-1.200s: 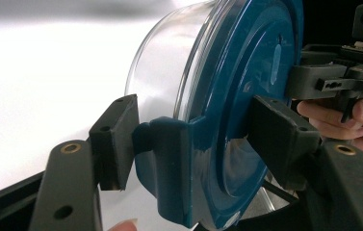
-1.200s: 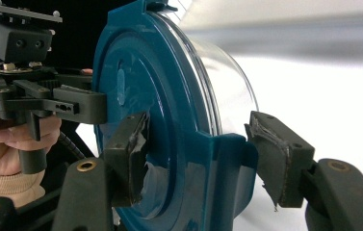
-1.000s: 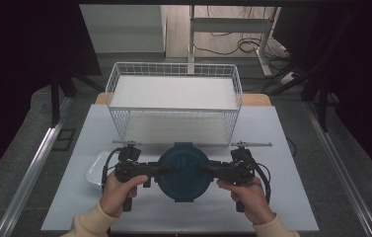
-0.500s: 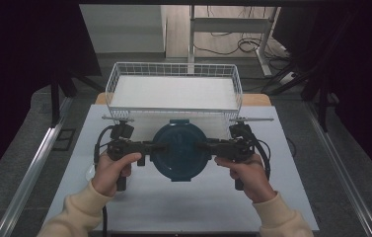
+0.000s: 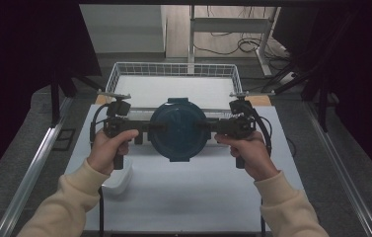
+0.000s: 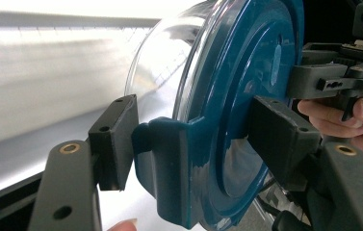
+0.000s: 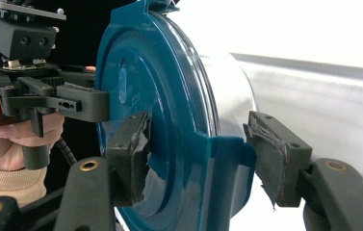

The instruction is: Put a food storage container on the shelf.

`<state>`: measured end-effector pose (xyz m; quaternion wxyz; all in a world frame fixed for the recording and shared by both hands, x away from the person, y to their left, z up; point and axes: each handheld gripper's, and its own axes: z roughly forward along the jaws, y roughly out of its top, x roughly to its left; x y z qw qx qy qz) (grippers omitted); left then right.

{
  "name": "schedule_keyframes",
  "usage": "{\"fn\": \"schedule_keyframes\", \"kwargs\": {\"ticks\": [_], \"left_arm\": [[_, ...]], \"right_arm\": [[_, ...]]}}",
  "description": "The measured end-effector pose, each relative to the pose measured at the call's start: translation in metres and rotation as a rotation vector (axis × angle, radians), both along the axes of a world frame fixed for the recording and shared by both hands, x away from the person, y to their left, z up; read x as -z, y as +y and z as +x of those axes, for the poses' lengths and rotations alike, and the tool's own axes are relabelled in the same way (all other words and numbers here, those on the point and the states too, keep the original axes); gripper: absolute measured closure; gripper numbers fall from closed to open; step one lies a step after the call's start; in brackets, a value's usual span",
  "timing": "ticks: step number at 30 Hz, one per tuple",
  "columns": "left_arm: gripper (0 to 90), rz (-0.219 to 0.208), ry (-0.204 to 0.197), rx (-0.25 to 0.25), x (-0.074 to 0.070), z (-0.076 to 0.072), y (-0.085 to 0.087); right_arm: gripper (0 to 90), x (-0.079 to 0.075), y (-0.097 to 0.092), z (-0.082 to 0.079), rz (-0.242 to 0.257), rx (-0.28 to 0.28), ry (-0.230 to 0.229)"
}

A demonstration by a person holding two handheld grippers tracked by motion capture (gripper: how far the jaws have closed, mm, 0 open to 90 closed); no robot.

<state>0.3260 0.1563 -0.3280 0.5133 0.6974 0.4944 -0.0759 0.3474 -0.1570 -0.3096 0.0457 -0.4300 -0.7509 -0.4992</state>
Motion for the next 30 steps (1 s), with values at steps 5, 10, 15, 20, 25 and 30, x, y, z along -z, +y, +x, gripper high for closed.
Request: {"fn": "schedule_keyframes", "kwargs": {"ticks": [5,10,15,20,25,30], "left_arm": [[36.2,-0.002,-0.007,-0.002,-0.011,0.011,0.003],[36.2,-0.005,-0.003,-0.004,-0.019,0.022,0.007],[35.8,-0.005,-0.001,-0.008,-0.027,0.034,0.010],[35.7,0.007,-0.009,-0.003,-0.036,0.045,0.013],[35.7,0.005,-0.001,-0.011,-0.042,0.055,0.015],[35.7,-0.008,0.002,-0.012,-0.047,0.067,0.020]], "right_arm": [[41.7,-0.011,0.003,0.010,-0.001,0.002,-0.005],[41.8,-0.020,0.006,0.021,-0.001,-0.005,-0.008],[42.0,-0.028,0.010,0.033,0.001,-0.001,-0.005],[42.3,-0.034,0.012,0.043,0.007,-0.005,-0.008],[42.3,-0.039,0.014,0.056,0.012,-0.011,-0.002],[42.6,-0.046,0.018,0.066,0.015,-0.008,-0.014]]}}
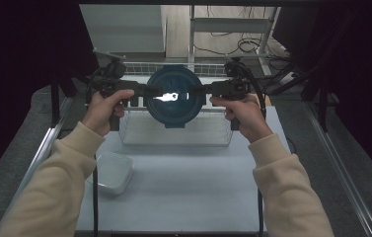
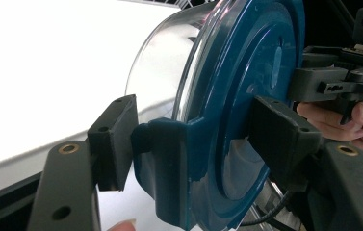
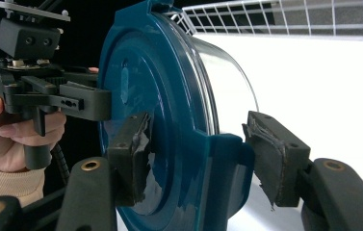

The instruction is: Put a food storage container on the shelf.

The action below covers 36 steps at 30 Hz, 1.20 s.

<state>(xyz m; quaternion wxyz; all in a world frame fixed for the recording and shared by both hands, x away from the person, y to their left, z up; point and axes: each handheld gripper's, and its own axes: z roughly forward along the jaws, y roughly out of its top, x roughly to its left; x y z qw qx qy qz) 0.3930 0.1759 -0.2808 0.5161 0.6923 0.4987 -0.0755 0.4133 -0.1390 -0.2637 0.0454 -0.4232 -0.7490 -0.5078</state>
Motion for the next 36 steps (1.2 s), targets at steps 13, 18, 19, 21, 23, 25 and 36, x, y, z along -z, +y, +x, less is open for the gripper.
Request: {"fn": "schedule_keyframes", "kwargs": {"ticks": [13,18,19,21,23,25,36], "left_arm": [[35.3,-0.009,0.004,-0.011,-0.011,0.030,0.008],[35.3,-0.014,0.021,-0.015,-0.005,0.042,0.008],[35.3,-0.013,0.023,-0.013,-0.003,0.044,0.008],[35.2,-0.012,0.033,-0.011,0.001,0.049,0.008],[35.2,-0.014,0.039,-0.009,0.005,0.053,0.008],[35.1,-0.014,0.046,-0.011,0.006,0.056,0.008],[34.6,-0.018,0.076,-0.024,0.019,0.070,0.007]], "right_arm": [[42.9,-0.015,0.008,0.031,0.003,0.004,-0.006],[42.9,-0.012,0.009,0.043,-0.002,0.002,0.006],[42.9,-0.010,0.009,0.046,-0.002,0.001,0.011],[42.9,-0.006,0.009,0.050,-0.004,0.002,0.020],[42.9,-0.002,0.009,0.054,-0.004,0.002,0.031],[42.9,0.001,0.008,0.058,-0.006,0.003,0.035],[43.0,0.013,0.008,0.071,-0.005,0.013,0.067]]}}
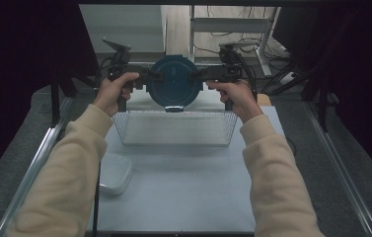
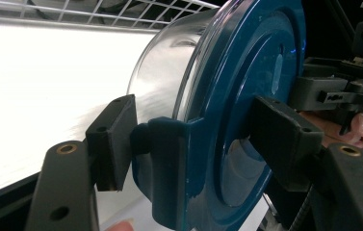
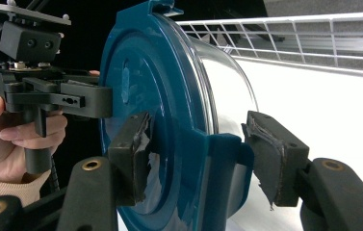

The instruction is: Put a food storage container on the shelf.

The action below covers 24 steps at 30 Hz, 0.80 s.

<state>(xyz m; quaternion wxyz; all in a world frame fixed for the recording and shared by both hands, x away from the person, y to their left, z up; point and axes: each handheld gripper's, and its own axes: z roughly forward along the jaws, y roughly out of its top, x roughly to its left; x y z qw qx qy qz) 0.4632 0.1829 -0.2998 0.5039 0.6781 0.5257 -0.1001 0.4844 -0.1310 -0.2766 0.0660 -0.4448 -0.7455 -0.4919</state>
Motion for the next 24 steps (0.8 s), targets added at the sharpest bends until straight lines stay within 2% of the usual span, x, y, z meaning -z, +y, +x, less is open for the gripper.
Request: {"fn": "schedule_keyframes", "kwargs": {"ticks": [9,16,24], "left_arm": [[34.6,-0.024,0.014,-0.008,0.006,0.009,-0.002],[33.8,-0.066,0.049,-0.051,0.014,0.018,-0.002],[33.1,-0.090,0.092,-0.102,0.025,0.032,-0.005]], "right_arm": [[43.0,0.005,-0.002,0.008,0.006,0.020,0.022],[42.7,0.011,-0.003,0.018,0.038,0.063,0.059],[40.4,0.026,-0.003,0.030,0.084,0.128,0.137]]}}
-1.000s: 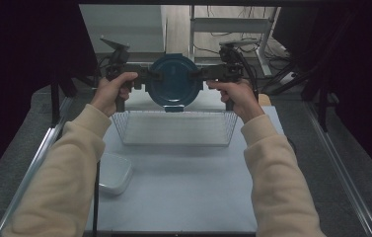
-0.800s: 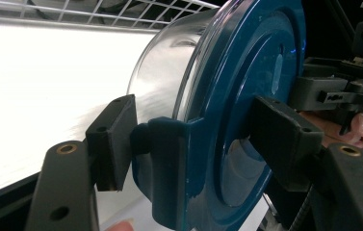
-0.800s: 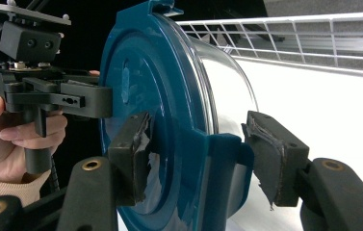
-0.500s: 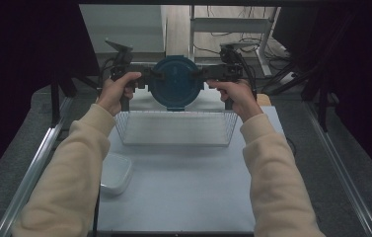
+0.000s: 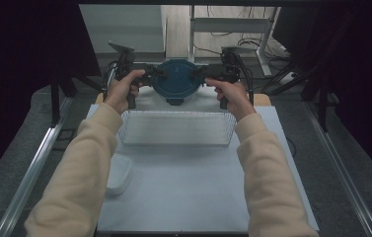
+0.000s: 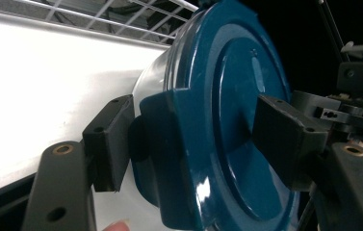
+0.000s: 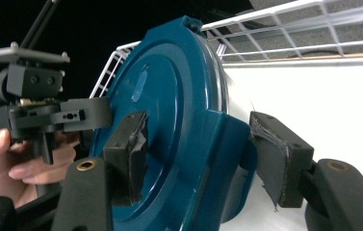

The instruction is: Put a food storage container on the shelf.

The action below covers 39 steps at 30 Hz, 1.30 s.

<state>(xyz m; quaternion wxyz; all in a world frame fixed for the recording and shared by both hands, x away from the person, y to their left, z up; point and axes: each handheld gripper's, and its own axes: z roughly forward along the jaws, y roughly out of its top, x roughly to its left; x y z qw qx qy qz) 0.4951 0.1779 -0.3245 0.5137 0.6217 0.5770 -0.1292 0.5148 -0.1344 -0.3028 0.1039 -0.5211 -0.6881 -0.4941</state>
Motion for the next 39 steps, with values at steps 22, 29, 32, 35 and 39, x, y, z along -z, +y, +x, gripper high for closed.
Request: {"fn": "schedule_keyframes", "kwargs": {"ticks": [22,29,32,35,39], "left_arm": [[32.9,-0.004,-0.026,-0.018,0.005,0.000,-0.004],[24.0,0.076,-0.112,-0.042,-0.002,-0.008,-0.006],[21.4,0.155,-0.189,-0.065,-0.011,-0.020,-0.002],[20.7,0.192,-0.260,-0.067,-0.017,-0.037,0.002],[23.3,0.252,-0.367,-0.024,-0.024,-0.070,0.001]], "right_arm": [[38.9,0.012,-0.006,0.003,0.051,0.046,0.058],[15.3,0.000,0.002,-0.008,-0.068,0.056,-0.073],[10.3,-0.008,0.001,-0.017,-0.123,0.064,-0.149],[9.6,-0.018,-0.003,-0.033,-0.163,0.034,-0.229],[10.8,-0.024,-0.010,-0.060,-0.215,-0.004,-0.336]]}}
